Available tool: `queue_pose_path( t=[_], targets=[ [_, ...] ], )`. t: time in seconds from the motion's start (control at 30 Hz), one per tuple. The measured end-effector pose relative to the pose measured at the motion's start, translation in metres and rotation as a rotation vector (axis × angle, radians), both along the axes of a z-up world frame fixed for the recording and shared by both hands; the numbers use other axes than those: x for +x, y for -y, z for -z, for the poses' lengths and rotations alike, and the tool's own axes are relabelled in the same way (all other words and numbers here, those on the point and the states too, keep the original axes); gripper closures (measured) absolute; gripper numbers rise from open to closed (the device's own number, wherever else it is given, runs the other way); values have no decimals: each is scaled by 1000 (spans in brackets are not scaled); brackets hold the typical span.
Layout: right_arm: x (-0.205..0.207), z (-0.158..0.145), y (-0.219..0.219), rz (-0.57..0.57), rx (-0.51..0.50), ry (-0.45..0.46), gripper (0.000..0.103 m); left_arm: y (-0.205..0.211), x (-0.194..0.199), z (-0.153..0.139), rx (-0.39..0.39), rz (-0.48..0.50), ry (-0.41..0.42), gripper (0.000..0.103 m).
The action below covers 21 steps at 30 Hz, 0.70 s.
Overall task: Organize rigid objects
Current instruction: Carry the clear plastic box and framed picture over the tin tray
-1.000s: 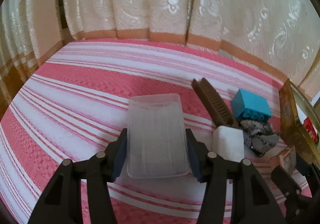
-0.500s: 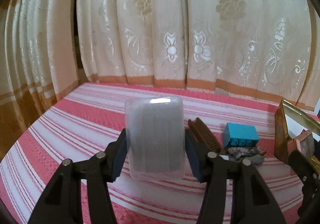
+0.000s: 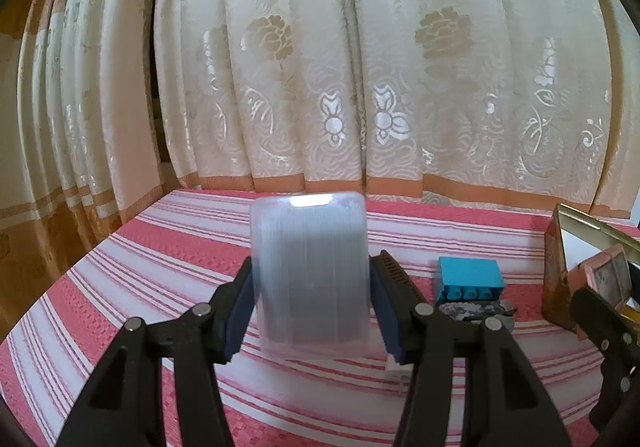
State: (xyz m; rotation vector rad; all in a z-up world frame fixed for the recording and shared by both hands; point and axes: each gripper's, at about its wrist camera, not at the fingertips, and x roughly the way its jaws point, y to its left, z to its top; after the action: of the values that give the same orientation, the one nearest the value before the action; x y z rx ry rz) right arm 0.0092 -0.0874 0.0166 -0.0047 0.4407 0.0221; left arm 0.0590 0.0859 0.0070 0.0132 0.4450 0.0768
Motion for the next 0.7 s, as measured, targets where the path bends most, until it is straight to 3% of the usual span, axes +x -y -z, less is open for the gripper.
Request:
queue_pose_path(
  t=[0.7],
  targets=[
    [-10, -7, 20, 50, -10, 48, 25, 23, -11, 0, -45, 25, 5, 49]
  ],
)
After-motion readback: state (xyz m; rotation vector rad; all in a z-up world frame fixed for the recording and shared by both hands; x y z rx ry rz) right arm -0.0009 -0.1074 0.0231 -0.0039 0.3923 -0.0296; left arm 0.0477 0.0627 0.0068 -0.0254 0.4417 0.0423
